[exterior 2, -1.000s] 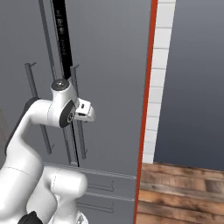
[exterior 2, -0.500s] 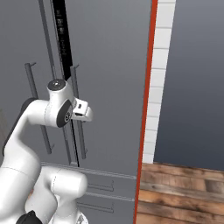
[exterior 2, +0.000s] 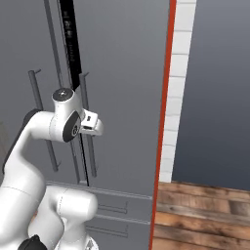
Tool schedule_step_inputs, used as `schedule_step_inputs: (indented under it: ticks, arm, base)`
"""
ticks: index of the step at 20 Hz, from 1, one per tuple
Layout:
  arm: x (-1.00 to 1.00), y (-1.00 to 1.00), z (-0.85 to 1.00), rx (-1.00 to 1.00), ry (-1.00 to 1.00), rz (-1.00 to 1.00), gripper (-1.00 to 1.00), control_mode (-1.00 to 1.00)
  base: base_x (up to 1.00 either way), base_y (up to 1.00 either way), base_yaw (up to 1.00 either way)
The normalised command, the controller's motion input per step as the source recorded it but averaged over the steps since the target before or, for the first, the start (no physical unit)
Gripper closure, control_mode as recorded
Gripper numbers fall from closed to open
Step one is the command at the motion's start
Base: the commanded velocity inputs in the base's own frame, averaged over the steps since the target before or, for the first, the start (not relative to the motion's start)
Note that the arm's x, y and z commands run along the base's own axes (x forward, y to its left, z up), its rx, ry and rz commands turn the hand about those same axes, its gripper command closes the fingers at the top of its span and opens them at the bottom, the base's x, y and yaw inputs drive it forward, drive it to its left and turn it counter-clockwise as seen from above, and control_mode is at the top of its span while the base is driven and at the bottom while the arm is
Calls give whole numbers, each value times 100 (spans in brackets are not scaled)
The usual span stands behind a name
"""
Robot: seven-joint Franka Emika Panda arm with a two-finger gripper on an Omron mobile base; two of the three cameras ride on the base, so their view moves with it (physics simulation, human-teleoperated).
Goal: Retrieve the butter from the fridge and place it on a plate on the dining table. Then retrieve the butter knife by the fridge and place it near the plate.
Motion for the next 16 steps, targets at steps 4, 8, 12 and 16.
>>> schedule_step_inputs:
  ticks: [4, 8, 12, 16]
  arm:
    - [0, 0, 0, 0, 0, 0, -100, 100]
    - [0, 0, 0, 0, 0, 0, -100, 100]
    - [0, 0, 0, 0, 0, 0, -100, 100]
    - [0, 0, 0, 0, 0, 0, -100, 100]
  base:
    - [-24, 32, 0]
    - [-19, 33, 0]
    - [-26, 30, 0]
    - [-41, 15, 0]
